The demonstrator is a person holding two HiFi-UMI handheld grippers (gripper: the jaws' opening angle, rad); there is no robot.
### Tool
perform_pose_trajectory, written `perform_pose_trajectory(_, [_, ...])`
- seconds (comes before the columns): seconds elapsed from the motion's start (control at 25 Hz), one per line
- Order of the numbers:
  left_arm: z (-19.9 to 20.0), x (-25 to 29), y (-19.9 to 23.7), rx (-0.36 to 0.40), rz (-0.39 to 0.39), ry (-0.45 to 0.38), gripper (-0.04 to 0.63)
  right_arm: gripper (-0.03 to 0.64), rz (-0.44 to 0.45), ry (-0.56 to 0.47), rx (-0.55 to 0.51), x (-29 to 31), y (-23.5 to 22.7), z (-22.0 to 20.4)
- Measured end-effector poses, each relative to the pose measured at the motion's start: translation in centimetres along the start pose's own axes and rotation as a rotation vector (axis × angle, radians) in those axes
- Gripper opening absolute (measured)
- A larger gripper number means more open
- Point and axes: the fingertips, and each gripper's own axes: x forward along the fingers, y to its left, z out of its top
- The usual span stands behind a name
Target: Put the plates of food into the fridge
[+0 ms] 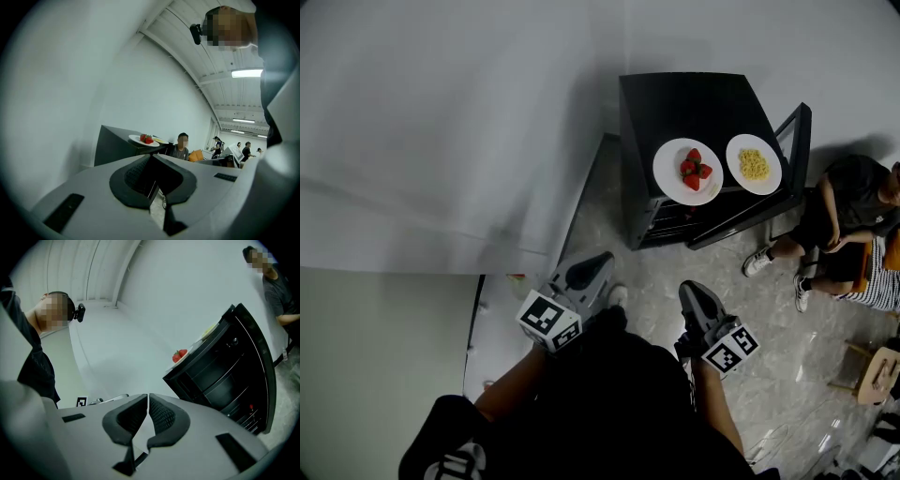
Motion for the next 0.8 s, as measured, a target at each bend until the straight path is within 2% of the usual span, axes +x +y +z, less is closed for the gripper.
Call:
perform_pose_trajectory(0.32, [1.8, 2.2, 3.4, -0.001, -0.036, -0.004, 0.031, 0.032, -0.023, -0.045, 0.03, 4.4, -0.7, 1.8])
perform_pose_trajectory(0.56, [2.4, 2.9, 3.6, -0.003, -0.034, -0.019, 0.031, 0.033, -0.068, -0.065, 0.03, 5.1, -2.1, 3.3])
perform_pose_trajectory(0.8, [2.6, 3.7, 3.2, -0.007, -0.004, -0.017, 0.031, 0.034, -0.053, -0.073, 0.039, 5.7, -3.4, 5.1])
